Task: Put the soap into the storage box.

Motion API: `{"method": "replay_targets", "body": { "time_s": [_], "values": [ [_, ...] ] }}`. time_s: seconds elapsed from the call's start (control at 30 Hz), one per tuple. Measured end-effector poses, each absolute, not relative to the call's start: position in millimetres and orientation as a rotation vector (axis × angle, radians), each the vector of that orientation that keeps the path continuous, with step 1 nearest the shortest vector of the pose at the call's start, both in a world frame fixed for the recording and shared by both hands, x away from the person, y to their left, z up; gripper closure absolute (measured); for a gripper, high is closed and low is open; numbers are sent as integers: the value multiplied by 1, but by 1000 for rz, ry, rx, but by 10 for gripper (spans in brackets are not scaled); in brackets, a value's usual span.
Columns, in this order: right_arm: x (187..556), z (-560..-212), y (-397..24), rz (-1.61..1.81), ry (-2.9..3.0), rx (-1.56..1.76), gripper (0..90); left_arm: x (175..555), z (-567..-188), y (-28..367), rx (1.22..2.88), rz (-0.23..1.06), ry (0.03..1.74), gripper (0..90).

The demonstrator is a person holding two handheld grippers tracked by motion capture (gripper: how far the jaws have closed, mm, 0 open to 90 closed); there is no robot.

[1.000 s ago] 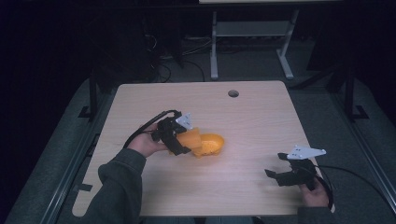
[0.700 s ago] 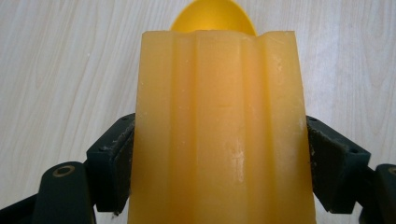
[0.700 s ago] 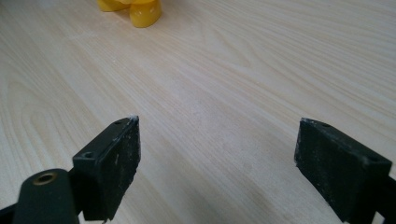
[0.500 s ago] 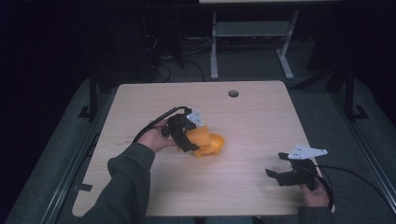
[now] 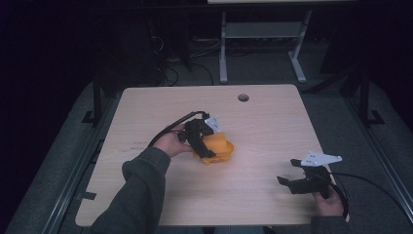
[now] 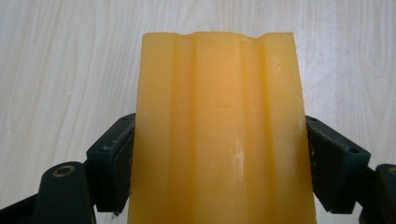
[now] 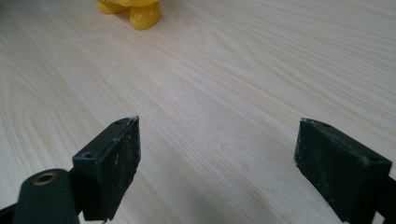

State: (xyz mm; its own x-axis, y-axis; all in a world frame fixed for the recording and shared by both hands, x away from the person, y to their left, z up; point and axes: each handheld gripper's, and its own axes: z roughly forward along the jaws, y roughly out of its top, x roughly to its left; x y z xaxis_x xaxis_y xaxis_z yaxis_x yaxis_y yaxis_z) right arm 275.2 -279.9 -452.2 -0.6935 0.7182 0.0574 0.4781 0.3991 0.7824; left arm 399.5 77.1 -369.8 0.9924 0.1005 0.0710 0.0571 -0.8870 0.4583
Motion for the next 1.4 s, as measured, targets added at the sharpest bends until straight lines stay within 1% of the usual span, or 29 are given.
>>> {"method": "replay_targets", "body": {
  "time_s": [0.23,0.73,0.9,1.13,1.4],
  "values": [
    [275,-452,-280,1184,2370,1047,139,406,-377,72,2658,78,113,208],
    [275,-452,-280,1179,2373,1049,140,414,-392,64,2678,33,93,207],
    [274,-453,-279,1177,2377,1056,140,417,-393,65,2670,24,69,206],
    [275,-452,-279,1176,2378,1051,139,420,-391,61,2709,7,34,206],
    [274,-452,-279,1178,2377,1058,139,422,-393,60,2707,-18,72,196]
  ]
}}
